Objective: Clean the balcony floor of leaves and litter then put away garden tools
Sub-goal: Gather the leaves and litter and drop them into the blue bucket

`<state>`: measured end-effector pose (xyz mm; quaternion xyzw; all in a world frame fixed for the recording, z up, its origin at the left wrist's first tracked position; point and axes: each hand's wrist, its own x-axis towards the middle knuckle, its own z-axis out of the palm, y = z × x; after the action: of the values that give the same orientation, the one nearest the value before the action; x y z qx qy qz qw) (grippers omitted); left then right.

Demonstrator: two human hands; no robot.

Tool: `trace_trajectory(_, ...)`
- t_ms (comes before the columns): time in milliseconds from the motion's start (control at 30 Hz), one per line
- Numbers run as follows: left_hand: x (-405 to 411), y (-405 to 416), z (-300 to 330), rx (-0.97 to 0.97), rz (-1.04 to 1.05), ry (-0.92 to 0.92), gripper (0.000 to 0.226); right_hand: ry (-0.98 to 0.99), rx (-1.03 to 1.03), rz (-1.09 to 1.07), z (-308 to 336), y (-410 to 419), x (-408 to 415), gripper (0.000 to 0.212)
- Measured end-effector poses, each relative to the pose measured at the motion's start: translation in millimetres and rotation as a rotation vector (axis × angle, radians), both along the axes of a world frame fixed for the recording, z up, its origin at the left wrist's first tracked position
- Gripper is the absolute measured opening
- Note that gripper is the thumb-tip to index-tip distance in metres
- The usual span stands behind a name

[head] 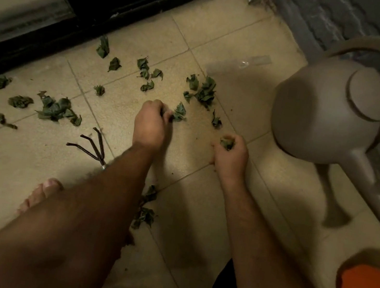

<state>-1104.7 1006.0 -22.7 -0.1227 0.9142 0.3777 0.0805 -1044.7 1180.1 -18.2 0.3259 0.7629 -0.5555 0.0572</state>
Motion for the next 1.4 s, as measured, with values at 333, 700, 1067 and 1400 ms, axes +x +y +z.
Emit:
trace_trajectory(333, 0.8, 10.3, -2.4, -0.09, -0.118, -0.112, 0.039, 0.028, 0.145, 0.018, -0.4, 15.4, -40.1, 0.019)
trace_trajectory(700, 15.1, 9.8, 4.2, 0.194, 0.147, -0.036, 0.031, -0.106, 0.539, 0.304, -17.6, 4.3, -61.2, 0.02)
trace_trajectory(1067, -15.6, 16.0, -3.2, 0.026, -0.076, 0.022, 0.033, -0.023, -0.123, 0.025, -4.6, 7.3, -55.5, 0.027)
trace_trajectory(1400, -24.4, 16.3, -12.6, -0.075, -0.193, 0.049, 0.008, 0.08, 0.218, 0.096, -3.3, 0.2, -103.7, 0.027)
